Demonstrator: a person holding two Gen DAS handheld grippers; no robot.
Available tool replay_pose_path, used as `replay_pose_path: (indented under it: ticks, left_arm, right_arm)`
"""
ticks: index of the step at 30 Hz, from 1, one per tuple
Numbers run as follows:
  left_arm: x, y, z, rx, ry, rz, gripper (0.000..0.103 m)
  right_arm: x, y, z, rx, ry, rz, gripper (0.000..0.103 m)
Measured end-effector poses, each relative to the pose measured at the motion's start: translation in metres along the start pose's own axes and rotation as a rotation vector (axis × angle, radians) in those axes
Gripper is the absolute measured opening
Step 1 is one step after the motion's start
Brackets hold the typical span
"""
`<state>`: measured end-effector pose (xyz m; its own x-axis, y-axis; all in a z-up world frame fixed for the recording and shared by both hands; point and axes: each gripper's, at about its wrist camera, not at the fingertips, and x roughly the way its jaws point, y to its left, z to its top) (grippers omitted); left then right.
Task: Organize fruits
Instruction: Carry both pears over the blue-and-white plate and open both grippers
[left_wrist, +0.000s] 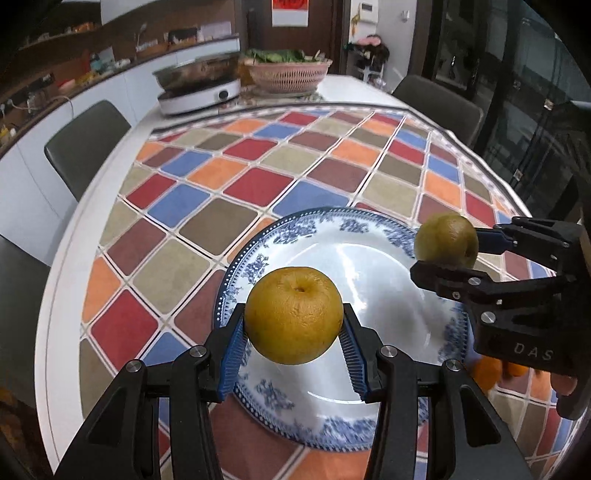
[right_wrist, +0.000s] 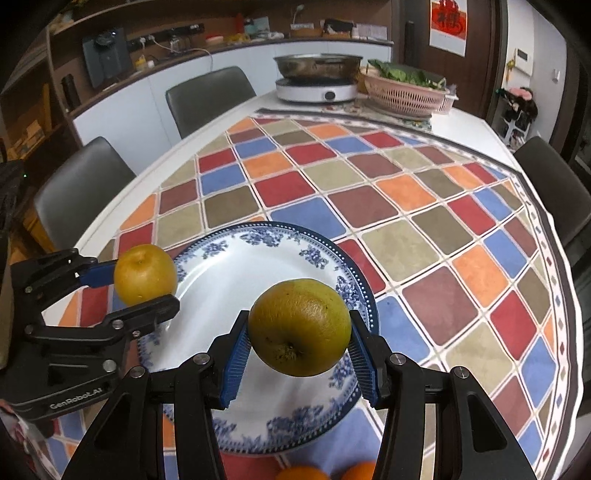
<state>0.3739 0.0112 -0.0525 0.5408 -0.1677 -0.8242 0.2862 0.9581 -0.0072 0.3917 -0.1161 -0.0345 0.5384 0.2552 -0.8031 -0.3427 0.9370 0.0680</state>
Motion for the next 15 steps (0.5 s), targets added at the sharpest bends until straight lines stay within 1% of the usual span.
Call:
replay_pose_path:
  ticks: [6, 15]
  left_arm:
    - [0.023, 0.005, 0.007, 0.01, 0.037, 0.03, 0.048]
    - [0.041, 0.008, 0.008, 0.006, 0.075, 0.034, 0.048]
  right_arm:
    - [0.023, -0.005, 0.005, 0.0, 0.045, -0.017, 0.051]
    - [0.044, -0.011, 0.007, 0.014, 0.088, -0.011, 0.051]
